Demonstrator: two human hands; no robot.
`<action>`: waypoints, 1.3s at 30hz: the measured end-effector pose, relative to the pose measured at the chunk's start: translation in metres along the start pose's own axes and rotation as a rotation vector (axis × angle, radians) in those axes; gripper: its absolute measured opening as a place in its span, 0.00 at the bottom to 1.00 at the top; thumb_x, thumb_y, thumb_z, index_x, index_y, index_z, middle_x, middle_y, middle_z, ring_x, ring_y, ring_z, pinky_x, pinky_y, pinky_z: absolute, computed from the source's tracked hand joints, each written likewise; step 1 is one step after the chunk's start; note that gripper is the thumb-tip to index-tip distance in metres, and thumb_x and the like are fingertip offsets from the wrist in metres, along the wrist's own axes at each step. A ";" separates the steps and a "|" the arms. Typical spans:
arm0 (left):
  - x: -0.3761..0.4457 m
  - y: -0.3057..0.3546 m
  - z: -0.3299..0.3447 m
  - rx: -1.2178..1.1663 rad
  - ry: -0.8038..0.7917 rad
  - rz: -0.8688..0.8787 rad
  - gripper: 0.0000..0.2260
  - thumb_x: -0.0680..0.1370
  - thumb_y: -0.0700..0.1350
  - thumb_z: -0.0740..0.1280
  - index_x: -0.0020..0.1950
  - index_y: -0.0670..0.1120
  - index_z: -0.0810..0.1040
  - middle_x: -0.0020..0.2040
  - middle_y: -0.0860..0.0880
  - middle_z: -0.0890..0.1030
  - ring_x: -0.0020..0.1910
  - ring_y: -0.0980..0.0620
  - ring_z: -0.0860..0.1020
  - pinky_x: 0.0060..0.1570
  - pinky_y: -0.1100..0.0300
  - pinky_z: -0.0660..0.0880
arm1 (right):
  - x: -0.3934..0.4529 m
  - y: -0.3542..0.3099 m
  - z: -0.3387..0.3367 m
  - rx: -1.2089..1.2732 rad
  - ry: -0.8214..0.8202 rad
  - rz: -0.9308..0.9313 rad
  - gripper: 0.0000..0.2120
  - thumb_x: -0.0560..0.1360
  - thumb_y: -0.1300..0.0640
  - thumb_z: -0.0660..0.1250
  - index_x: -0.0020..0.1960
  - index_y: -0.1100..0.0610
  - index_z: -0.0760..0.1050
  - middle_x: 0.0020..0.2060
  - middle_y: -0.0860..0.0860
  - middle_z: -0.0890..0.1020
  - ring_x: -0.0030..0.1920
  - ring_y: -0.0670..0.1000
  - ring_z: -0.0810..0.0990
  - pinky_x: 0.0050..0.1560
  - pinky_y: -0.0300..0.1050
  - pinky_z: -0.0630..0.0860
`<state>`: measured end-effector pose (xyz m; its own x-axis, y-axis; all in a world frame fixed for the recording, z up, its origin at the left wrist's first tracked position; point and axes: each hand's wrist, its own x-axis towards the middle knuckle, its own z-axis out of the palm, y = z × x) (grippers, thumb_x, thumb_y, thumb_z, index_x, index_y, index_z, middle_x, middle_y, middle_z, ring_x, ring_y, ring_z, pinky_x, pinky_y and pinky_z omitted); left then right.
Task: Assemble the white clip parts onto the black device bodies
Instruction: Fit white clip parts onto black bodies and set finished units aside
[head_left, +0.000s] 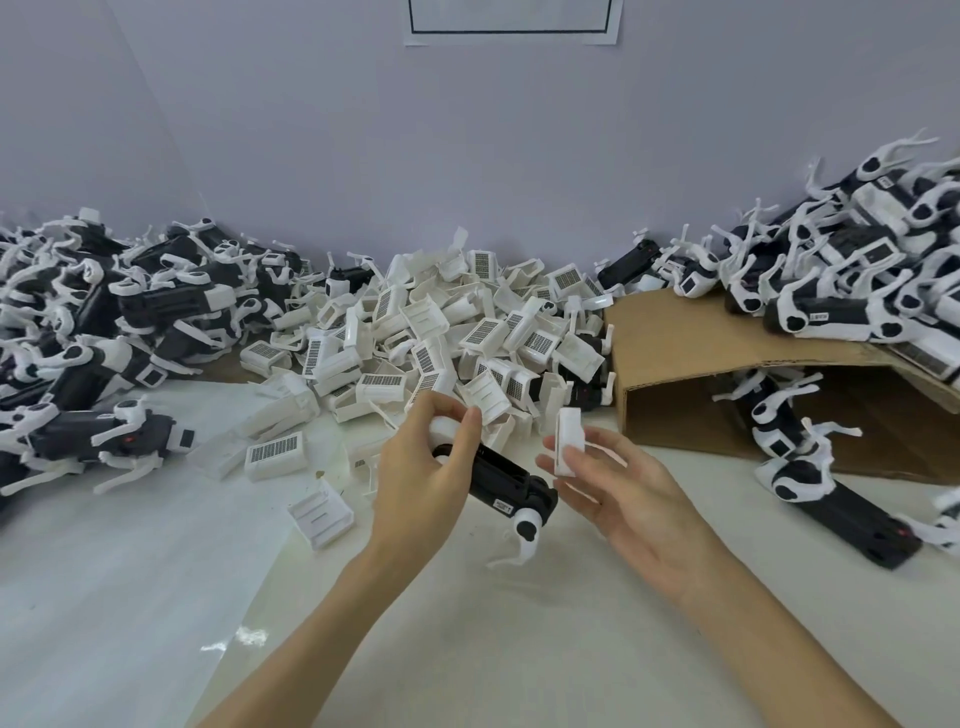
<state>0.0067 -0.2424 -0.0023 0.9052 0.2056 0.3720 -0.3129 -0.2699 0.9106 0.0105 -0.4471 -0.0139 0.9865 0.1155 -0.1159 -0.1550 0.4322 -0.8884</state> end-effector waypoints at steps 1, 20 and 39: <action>0.000 0.000 0.000 0.008 0.002 0.003 0.06 0.83 0.52 0.68 0.48 0.52 0.78 0.40 0.52 0.83 0.41 0.52 0.82 0.46 0.43 0.80 | 0.001 0.003 -0.001 -0.011 -0.003 -0.008 0.26 0.71 0.62 0.76 0.67 0.63 0.75 0.60 0.61 0.85 0.60 0.57 0.86 0.52 0.42 0.84; -0.001 -0.001 0.000 -0.116 -0.079 0.009 0.23 0.84 0.64 0.47 0.54 0.54 0.77 0.49 0.50 0.83 0.33 0.52 0.73 0.35 0.62 0.69 | -0.006 0.008 0.012 -0.367 0.039 -0.301 0.24 0.78 0.37 0.69 0.56 0.60 0.81 0.41 0.53 0.84 0.44 0.52 0.82 0.47 0.45 0.80; -0.016 0.002 0.008 0.035 -0.111 0.179 0.25 0.82 0.73 0.42 0.58 0.59 0.69 0.43 0.49 0.78 0.38 0.51 0.77 0.39 0.64 0.72 | -0.027 0.023 0.028 -1.426 -0.061 -0.883 0.36 0.78 0.45 0.73 0.81 0.54 0.66 0.64 0.48 0.79 0.62 0.52 0.79 0.60 0.52 0.80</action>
<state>-0.0060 -0.2541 -0.0078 0.8626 0.0469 0.5038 -0.4635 -0.3260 0.8239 -0.0209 -0.4155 -0.0190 0.7306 0.3438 0.5899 0.6095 -0.7177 -0.3367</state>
